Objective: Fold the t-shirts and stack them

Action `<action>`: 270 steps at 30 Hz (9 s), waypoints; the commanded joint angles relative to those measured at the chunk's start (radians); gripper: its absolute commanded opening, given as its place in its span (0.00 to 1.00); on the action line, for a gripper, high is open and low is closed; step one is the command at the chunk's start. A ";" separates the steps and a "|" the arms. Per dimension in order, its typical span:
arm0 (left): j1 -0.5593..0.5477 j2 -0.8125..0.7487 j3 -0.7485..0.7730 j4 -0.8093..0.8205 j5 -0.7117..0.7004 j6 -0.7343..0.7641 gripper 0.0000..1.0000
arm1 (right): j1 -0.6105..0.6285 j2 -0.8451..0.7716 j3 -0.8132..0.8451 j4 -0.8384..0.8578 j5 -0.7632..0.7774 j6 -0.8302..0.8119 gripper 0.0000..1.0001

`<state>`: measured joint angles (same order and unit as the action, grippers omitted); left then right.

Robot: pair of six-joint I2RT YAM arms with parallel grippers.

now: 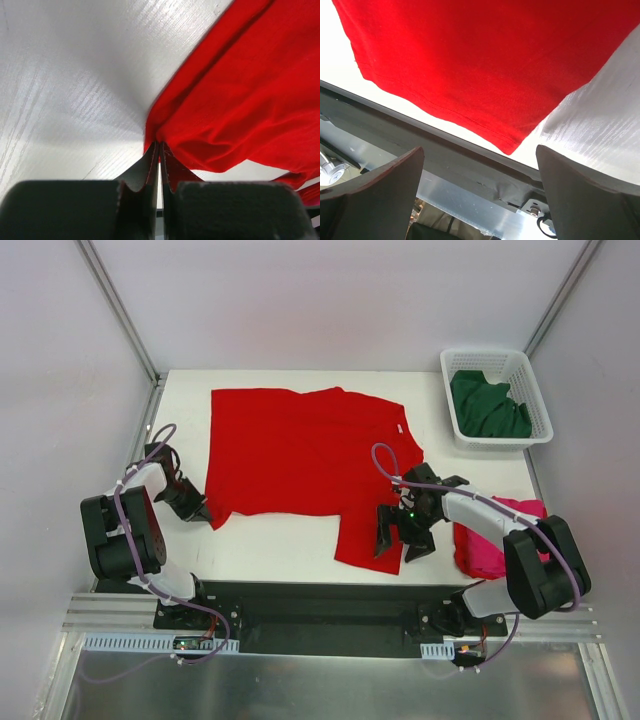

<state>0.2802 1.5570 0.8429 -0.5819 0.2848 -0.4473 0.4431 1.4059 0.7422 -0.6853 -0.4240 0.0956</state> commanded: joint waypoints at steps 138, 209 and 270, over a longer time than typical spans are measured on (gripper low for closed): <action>-0.122 -0.230 0.025 -0.452 0.017 0.090 0.00 | 0.569 -0.186 0.143 -0.422 0.117 0.154 0.01; -0.532 0.169 0.130 0.056 0.330 -0.074 0.99 | 0.133 0.387 0.359 -0.022 0.129 -0.099 0.96; -0.602 0.324 0.431 -0.386 -0.438 0.124 0.99 | 0.278 0.533 0.548 -0.258 0.433 -0.142 0.96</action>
<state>-0.3016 1.9453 1.3392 -0.9310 -0.1291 -0.3470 0.6743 1.9930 1.3769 -0.9028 0.0135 -0.0559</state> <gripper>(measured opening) 0.993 0.961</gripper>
